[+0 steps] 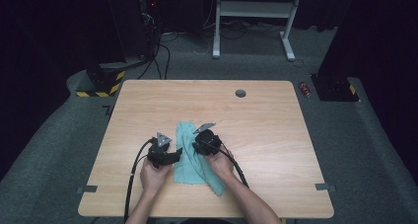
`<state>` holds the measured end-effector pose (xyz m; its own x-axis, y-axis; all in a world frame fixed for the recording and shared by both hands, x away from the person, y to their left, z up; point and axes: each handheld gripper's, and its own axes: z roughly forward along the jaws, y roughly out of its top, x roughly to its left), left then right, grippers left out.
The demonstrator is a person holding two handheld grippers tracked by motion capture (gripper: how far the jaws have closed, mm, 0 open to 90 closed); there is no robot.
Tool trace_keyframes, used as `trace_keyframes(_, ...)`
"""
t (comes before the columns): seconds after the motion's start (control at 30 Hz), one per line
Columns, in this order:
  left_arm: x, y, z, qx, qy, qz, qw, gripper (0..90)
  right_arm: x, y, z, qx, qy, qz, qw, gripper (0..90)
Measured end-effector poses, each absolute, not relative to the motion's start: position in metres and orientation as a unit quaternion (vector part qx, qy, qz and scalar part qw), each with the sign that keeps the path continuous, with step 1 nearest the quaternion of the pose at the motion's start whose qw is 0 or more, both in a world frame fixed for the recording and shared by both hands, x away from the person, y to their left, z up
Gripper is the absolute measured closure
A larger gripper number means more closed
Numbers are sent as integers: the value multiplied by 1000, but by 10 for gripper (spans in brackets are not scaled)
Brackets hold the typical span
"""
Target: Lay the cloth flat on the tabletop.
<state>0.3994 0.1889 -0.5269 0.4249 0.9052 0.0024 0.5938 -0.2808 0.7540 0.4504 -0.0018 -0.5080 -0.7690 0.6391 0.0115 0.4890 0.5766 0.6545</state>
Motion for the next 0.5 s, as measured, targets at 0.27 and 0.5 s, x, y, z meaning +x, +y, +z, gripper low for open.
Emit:
trace_keyframes(0.27,399,189,-527,768,488,223,349,355,442,6,-494,293,882,353,106,688)
trace_keyframes(0.5,400,189,-527,768,488,222,349,352,438,-8,-494,312,878,350,93,688)
